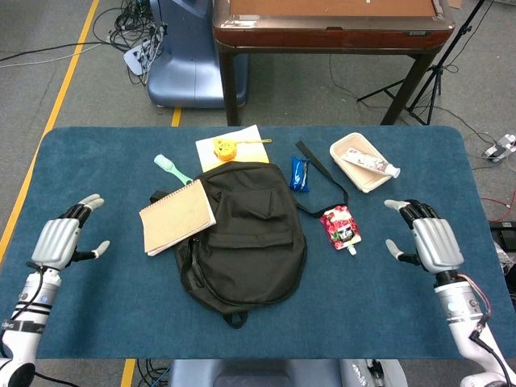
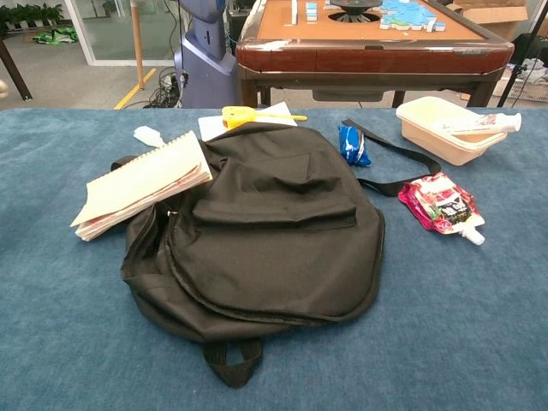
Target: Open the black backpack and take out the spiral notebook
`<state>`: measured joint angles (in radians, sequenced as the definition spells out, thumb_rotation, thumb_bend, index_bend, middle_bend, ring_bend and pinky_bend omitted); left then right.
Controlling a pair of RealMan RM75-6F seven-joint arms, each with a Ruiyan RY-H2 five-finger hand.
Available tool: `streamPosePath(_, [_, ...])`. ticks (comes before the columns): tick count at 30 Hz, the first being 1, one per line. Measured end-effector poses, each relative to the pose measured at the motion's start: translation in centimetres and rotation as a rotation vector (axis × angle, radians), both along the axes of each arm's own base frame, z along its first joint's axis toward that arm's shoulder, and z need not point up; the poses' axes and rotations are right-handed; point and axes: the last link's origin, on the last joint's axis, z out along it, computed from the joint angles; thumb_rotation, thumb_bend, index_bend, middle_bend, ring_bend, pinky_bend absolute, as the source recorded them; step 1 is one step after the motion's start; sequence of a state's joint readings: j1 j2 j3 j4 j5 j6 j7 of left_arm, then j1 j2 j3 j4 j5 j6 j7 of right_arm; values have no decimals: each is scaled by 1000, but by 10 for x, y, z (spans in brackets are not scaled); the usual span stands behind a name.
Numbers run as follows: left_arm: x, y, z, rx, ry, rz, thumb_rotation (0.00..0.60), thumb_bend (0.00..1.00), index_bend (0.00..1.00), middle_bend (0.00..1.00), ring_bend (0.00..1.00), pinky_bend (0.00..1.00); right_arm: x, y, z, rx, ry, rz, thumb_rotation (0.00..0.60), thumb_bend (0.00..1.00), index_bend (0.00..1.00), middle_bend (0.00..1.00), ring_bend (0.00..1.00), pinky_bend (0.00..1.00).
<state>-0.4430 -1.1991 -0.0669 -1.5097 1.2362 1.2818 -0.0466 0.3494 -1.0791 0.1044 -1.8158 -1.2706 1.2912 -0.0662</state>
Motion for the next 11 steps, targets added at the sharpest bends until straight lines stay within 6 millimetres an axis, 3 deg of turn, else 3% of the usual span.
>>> streamPosePath(11, [-32,-61,5,111,119,78,600,211,219,146,189,329,-39,44,2,-94,59,-115,600,339,279,273,161,202])
